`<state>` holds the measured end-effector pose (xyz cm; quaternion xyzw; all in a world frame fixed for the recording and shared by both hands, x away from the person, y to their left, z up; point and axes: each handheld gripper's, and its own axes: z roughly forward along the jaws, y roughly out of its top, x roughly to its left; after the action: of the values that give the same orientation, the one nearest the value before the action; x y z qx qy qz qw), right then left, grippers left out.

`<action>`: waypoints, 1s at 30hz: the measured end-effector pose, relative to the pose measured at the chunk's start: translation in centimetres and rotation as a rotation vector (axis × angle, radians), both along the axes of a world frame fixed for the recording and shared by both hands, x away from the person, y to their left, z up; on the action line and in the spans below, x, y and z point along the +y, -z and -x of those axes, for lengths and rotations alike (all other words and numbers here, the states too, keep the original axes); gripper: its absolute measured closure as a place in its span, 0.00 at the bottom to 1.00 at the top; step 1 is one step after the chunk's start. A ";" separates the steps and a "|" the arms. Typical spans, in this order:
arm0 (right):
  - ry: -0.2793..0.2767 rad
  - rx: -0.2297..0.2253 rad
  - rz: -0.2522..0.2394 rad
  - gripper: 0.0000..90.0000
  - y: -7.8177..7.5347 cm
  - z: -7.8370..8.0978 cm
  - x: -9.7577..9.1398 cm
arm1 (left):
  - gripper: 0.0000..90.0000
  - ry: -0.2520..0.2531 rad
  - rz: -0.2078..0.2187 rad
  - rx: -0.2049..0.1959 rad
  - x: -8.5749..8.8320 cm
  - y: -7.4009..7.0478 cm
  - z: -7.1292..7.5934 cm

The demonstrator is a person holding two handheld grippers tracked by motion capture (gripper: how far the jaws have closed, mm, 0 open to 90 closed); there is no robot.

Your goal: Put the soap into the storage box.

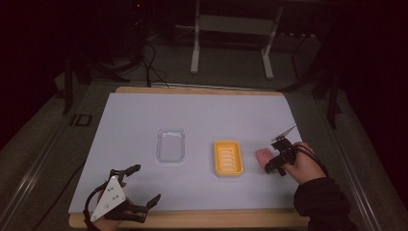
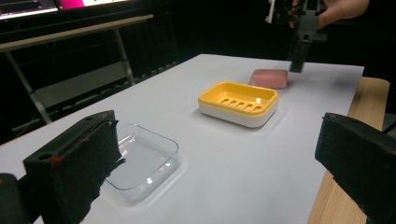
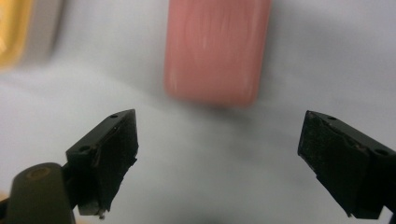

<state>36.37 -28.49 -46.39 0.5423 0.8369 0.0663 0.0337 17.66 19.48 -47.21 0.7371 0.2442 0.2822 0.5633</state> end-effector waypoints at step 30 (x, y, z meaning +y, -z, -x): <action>0.047 -0.089 -0.046 0.16 2.2 -3.1 1.4 | 0.01 0.006 0.002 0.007 0.0 0.0 0.0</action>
<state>39.45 -27.04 -48.57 0.5587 0.8200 0.1088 0.0601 17.68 19.48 -47.25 0.7384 0.2443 0.2775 0.5639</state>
